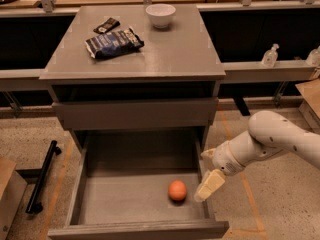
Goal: Pick orange from middle drawer and place on counter
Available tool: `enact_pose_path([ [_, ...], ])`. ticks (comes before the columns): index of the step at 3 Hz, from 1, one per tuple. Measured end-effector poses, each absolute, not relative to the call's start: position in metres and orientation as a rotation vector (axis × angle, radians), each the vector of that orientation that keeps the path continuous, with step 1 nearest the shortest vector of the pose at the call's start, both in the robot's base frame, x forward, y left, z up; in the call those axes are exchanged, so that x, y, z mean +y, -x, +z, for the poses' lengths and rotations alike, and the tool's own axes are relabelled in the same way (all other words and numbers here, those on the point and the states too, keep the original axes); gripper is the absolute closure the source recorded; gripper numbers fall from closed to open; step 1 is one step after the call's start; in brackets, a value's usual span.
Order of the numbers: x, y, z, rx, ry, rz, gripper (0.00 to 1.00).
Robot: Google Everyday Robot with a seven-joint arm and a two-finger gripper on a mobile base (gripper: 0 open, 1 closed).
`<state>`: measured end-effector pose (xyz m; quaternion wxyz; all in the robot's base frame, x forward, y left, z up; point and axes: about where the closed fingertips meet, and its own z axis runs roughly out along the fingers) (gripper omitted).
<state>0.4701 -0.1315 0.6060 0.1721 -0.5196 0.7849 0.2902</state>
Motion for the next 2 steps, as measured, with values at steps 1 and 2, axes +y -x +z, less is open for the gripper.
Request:
enact_pose_path([
  [1, -0.095, -0.488, 0.573, 2.164, 1.408, 0.968, 0.0],
  [2, -0.092, -0.484, 0.561, 2.172, 1.395, 1.004, 0.0],
])
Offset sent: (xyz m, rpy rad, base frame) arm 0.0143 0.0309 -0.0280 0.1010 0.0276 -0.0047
